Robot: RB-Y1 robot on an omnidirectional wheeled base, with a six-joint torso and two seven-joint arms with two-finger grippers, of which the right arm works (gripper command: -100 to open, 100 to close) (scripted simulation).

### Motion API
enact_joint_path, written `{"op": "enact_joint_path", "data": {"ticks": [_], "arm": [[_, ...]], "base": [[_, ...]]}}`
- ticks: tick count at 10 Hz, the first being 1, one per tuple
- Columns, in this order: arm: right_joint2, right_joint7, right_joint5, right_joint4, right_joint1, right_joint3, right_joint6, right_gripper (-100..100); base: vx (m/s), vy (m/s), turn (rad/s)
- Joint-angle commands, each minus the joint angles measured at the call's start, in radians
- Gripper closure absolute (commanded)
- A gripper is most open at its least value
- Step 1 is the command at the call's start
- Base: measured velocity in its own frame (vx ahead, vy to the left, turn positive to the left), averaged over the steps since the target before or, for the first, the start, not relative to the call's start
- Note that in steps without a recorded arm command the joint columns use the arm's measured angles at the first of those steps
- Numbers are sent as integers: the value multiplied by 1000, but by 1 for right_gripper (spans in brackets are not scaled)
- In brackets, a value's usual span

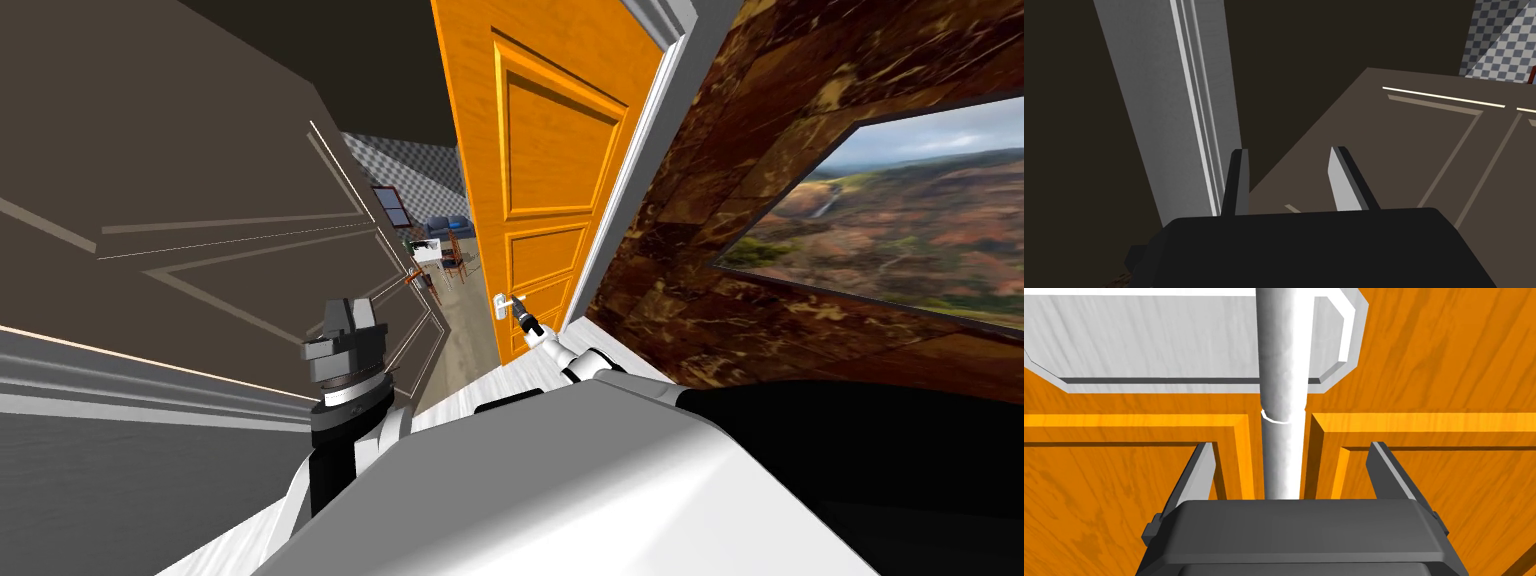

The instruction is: Push the door open

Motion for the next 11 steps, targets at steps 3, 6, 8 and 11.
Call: {"op": "enact_joint_path", "data": {"ticks": [3,6,8,11], "arm": [[4,1,-1,3,-1,-2,-2,100],[4,1,-1,3,-1,-2,-2,100],[4,1,-1,3,-1,-2,-2,100],[-14,11,-10,2,-3,-30,-2,100]], "base": [[87,34,8],[-11,-7,9],[0,0,0],[145,93,-46]]}}
